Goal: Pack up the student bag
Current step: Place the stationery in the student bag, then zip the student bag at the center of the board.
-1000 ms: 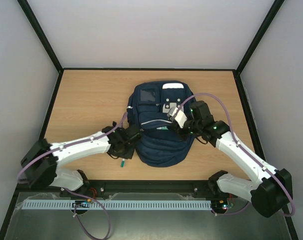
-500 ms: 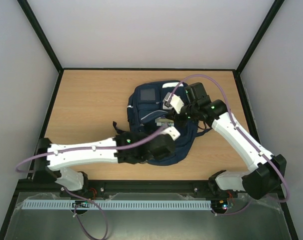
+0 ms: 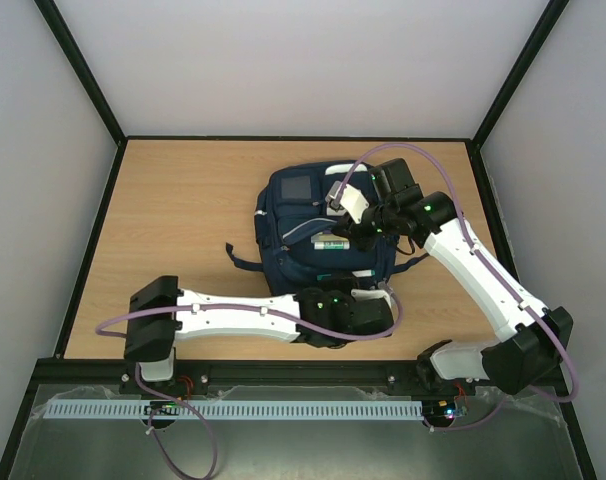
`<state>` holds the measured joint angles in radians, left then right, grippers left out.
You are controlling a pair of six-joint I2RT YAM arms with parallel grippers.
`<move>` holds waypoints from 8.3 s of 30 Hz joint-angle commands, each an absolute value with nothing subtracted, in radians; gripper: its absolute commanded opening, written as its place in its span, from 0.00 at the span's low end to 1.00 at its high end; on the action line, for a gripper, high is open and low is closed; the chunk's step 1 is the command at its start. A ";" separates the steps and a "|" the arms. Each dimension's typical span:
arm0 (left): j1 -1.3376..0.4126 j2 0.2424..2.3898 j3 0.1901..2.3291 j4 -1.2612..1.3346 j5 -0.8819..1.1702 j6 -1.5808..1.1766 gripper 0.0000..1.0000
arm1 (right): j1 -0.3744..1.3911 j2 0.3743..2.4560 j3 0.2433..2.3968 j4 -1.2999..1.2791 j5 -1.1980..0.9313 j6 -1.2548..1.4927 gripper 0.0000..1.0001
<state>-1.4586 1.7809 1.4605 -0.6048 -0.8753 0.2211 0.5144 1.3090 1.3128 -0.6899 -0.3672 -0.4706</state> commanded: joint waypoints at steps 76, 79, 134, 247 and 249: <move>-0.873 0.876 0.711 -0.439 -0.184 -0.713 0.73 | 0.660 1.095 0.730 -0.505 0.094 -0.650 0.70; -0.733 0.888 0.662 -0.347 -0.011 -0.713 0.69 | 0.669 1.122 0.695 -0.437 0.193 -0.652 0.63; -0.862 1.128 0.725 -0.323 -0.101 0.068 0.49 | 0.604 1.723 1.157 -0.448 -0.437 -0.352 0.29; -1.065 1.280 0.973 -0.536 0.175 -0.087 0.51 | 0.426 1.230 0.945 -0.524 -0.144 -0.323 0.49; -1.067 1.259 0.971 -0.547 0.072 -0.031 0.52 | 0.414 1.210 0.922 -0.530 -0.080 -0.311 0.53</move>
